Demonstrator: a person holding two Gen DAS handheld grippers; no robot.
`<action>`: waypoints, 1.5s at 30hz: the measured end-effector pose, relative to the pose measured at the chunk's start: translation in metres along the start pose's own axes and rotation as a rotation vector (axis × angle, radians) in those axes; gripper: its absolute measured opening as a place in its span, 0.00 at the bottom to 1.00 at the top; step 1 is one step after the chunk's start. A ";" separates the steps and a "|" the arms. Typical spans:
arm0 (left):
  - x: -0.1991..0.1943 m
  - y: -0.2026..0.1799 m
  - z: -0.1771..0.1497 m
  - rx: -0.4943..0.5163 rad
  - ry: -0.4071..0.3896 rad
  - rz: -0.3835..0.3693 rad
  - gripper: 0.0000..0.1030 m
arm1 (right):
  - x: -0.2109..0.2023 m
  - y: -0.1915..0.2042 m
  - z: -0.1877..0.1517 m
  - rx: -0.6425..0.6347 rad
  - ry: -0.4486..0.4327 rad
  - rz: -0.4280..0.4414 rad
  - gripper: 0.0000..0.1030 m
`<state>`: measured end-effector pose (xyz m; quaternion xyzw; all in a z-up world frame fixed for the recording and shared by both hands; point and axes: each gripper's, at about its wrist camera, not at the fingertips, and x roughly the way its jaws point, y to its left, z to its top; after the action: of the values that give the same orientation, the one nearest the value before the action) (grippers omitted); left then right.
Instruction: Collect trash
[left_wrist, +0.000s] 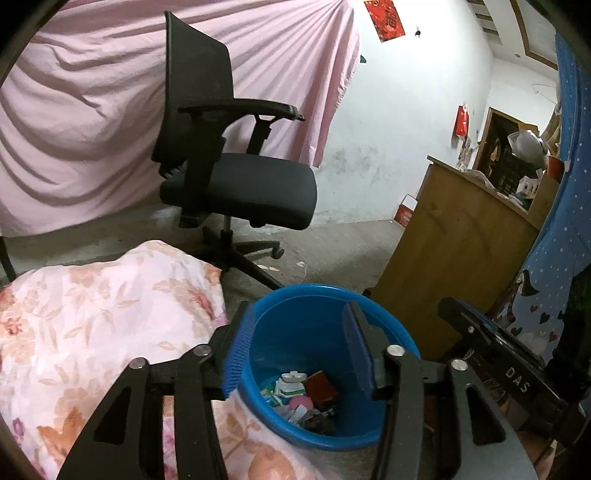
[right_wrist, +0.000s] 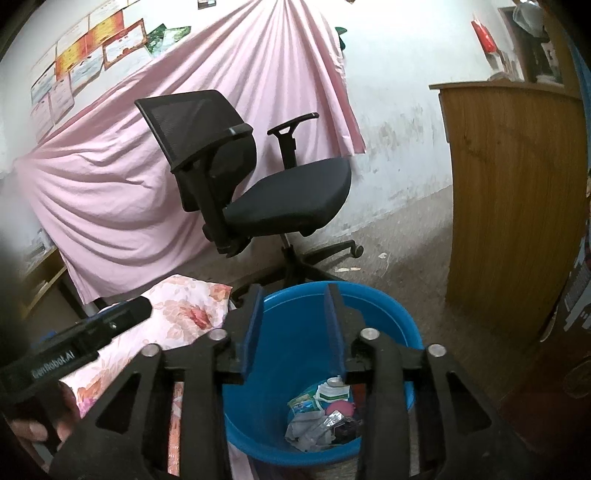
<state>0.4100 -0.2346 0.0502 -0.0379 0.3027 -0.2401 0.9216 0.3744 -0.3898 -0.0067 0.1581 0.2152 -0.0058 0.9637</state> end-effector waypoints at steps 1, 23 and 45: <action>-0.003 0.001 0.000 -0.001 -0.005 0.004 0.50 | -0.003 0.002 -0.001 -0.009 -0.001 -0.001 0.65; -0.158 0.017 -0.086 -0.024 -0.214 0.106 0.93 | -0.127 0.055 -0.078 -0.214 -0.111 0.078 1.00; -0.295 0.019 -0.180 -0.035 -0.311 0.259 0.98 | -0.249 0.110 -0.145 -0.214 -0.217 0.068 1.00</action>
<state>0.1075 -0.0669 0.0585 -0.0512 0.1634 -0.1057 0.9795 0.0970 -0.2552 0.0055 0.0601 0.1039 0.0329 0.9922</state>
